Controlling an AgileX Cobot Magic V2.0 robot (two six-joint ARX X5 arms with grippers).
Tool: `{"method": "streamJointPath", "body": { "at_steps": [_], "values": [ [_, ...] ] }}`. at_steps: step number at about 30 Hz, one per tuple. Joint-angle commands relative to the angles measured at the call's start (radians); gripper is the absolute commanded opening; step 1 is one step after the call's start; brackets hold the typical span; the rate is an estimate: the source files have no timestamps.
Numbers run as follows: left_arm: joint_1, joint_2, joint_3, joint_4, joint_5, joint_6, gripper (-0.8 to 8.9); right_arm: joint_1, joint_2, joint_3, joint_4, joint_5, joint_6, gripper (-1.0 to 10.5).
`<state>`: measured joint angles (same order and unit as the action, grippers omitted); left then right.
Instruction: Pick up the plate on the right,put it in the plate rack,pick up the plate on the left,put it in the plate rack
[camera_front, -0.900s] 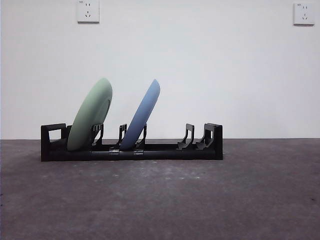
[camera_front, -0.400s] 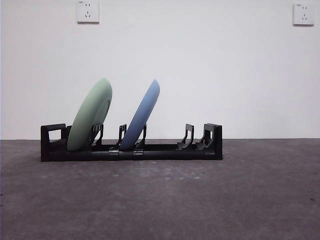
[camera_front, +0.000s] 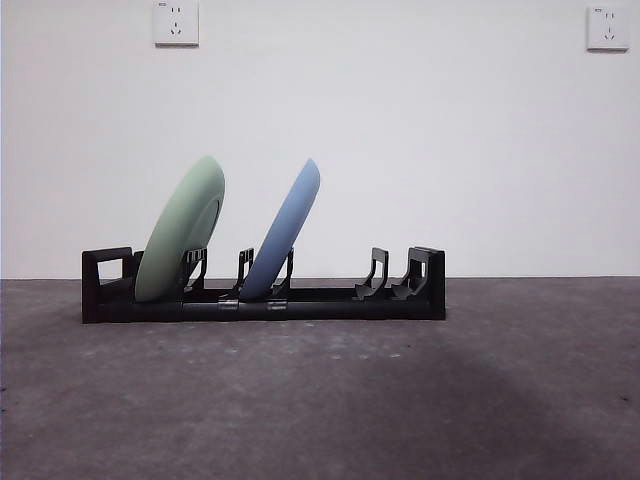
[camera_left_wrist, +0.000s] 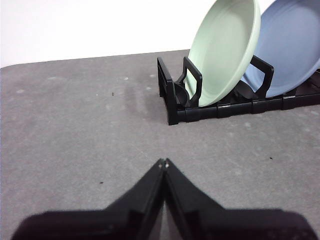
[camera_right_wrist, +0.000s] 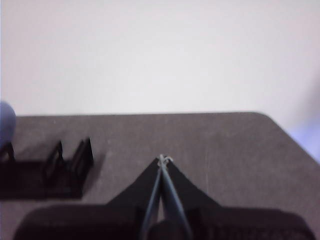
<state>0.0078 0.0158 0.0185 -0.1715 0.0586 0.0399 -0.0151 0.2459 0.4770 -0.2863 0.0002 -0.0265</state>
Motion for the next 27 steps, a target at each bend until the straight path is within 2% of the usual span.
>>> {"method": "streamJointPath", "body": {
  "at_steps": [1,6,15,27],
  "values": [
    [0.003,0.0,-0.01,0.004,0.001,-0.007,-0.03,-0.002,-0.05,-0.132,0.04,0.001,0.0,0.0],
    [0.003,0.001,-0.01,0.004,0.0,-0.007,-0.03,-0.002,-0.141,-0.285,0.055,0.002,0.008,0.0],
    [0.003,0.001,-0.01,0.004,0.001,-0.007,-0.03,-0.001,-0.235,-0.42,0.054,0.001,0.022,0.0],
    [0.003,0.016,-0.01,0.005,0.001,-0.007,-0.03,0.001,-0.238,-0.447,0.062,0.004,0.027,0.0]
  ]
}}
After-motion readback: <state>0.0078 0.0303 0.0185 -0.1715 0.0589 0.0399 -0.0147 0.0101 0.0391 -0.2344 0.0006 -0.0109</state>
